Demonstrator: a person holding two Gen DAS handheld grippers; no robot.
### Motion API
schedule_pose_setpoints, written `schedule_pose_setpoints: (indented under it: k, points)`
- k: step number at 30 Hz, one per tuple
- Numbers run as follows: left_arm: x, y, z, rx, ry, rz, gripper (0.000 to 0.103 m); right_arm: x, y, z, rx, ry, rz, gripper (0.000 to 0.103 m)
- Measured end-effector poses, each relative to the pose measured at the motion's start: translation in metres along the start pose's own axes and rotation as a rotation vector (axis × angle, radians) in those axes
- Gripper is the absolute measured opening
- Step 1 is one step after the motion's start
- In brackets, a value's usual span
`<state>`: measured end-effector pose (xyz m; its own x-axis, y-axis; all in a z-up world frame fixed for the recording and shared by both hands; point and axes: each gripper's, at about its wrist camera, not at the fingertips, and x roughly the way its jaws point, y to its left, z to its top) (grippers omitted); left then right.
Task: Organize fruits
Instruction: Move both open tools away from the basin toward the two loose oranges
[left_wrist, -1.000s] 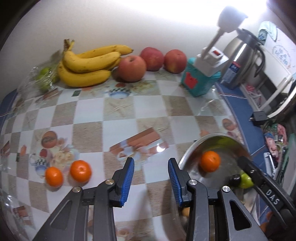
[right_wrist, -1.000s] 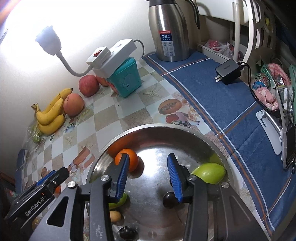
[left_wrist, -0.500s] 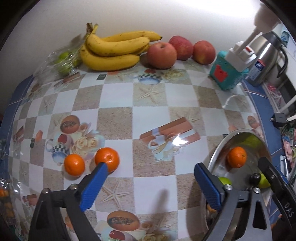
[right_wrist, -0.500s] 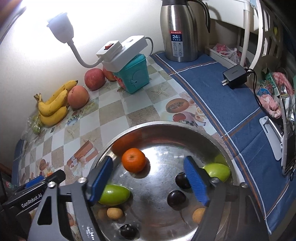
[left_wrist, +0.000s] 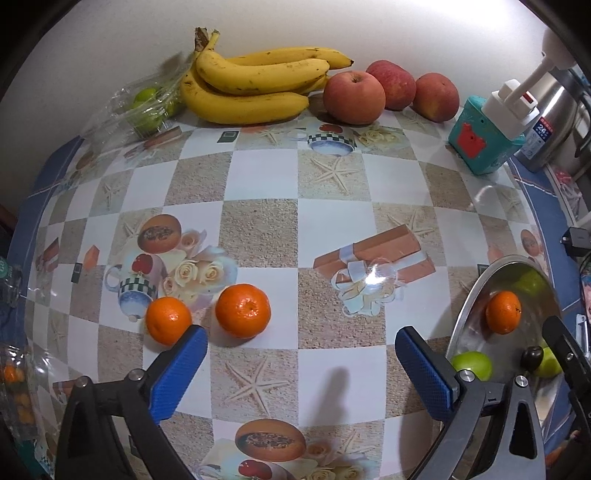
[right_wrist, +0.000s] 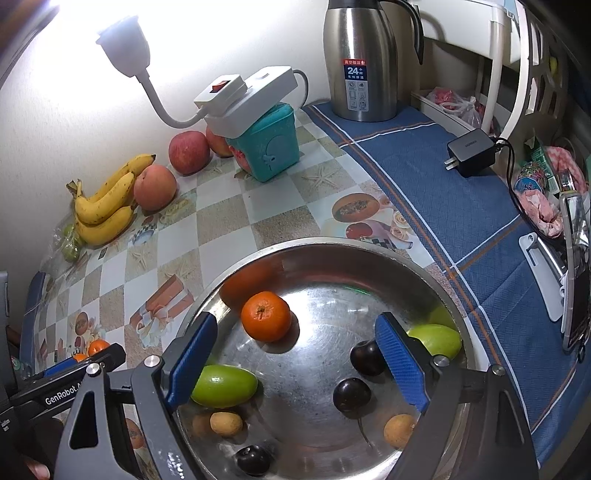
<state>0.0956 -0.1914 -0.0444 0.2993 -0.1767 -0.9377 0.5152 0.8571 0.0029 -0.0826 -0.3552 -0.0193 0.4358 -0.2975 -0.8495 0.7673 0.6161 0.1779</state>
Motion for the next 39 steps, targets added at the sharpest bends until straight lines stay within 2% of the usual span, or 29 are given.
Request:
schedule_pose_setpoints:
  k: [1, 2, 3, 13, 17, 19, 23, 27, 39]
  points:
    - [0.0, 0.0, 0.0, 0.004, 0.0, -0.001, 0.103, 0.0, 0.0, 0.0, 0.0, 0.0, 0.002, 0.089]
    - [0.001, 0.0, 0.0, 0.006, 0.002, -0.003, 0.103, 0.0, 0.0, 0.0, 0.001, 0.001, 0.006, 0.096]
    - [0.002, 0.0, -0.001, 0.005, 0.004, -0.002, 0.103, 0.001, 0.0, -0.001, 0.001, 0.001, 0.008, 0.098]
    - [-0.003, 0.004, 0.001, 0.03, -0.01, 0.004, 0.103, 0.002, 0.003, -0.003, -0.019, -0.003, -0.007, 0.098]
    - [-0.003, 0.005, 0.001, 0.08, 0.011, 0.035, 0.103, 0.002, 0.005, -0.004, -0.024, -0.006, -0.006, 0.098]
    - [-0.003, 0.01, 0.001, 0.071, 0.015, 0.032, 0.103, 0.001, 0.006, -0.004, -0.023, -0.002, -0.005, 0.098]
    - [-0.007, 0.029, 0.004, 0.029, 0.016, 0.012, 0.103, 0.002, 0.013, -0.005, -0.014, 0.025, 0.048, 0.098]
    - [-0.012, 0.051, 0.006, 0.014, 0.007, 0.056, 0.103, 0.002, 0.029, -0.008, -0.036, 0.043, 0.073, 0.098]
    - [-0.029, 0.137, 0.007, -0.124, -0.017, 0.142, 0.103, 0.003, 0.085, -0.024, -0.135, 0.09, 0.125, 0.098]
